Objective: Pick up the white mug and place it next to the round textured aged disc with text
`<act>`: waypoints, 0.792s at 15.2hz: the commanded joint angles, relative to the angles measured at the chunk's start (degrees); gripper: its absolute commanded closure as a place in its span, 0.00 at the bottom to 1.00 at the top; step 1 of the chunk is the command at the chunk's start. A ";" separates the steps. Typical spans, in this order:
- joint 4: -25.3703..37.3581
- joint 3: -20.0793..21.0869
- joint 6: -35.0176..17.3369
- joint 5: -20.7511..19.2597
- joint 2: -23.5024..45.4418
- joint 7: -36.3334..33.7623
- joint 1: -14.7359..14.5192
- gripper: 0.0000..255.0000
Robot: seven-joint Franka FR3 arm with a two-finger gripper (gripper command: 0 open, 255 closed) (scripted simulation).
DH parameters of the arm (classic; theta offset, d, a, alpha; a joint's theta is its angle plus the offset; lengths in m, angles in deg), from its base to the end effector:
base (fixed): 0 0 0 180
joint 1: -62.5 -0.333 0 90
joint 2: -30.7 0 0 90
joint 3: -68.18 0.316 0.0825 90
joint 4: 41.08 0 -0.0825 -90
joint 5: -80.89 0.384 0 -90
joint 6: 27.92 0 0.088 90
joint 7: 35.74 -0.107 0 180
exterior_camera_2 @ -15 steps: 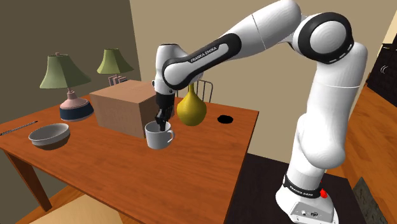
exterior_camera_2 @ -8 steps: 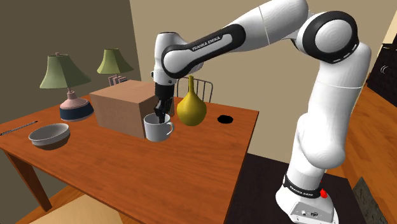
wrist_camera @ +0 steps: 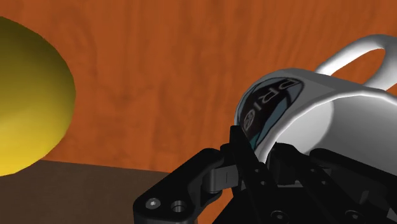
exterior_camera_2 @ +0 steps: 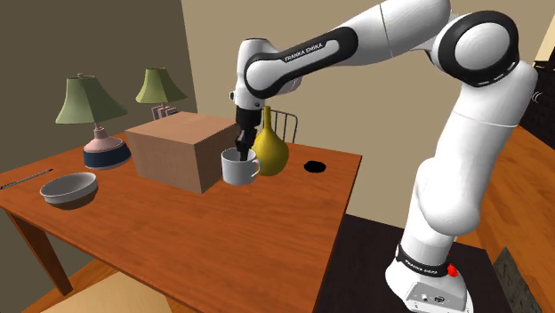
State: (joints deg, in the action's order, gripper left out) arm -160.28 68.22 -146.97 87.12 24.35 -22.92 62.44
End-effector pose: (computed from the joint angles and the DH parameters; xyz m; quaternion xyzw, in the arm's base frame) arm 0.5321 0.0065 0.4865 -0.9934 -0.0886 -0.0591 0.0425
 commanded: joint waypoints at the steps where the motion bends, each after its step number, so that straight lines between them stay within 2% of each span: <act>1: -2.24 -1.41 0.15 0.10 -2.15 2.62 1.11 1.00; 12: -8.68 -10.54 2.11 -1.35 -9.13 17.15 7.50 1.00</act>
State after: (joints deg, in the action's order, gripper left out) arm -168.29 58.66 -144.72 85.95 15.61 -7.35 69.31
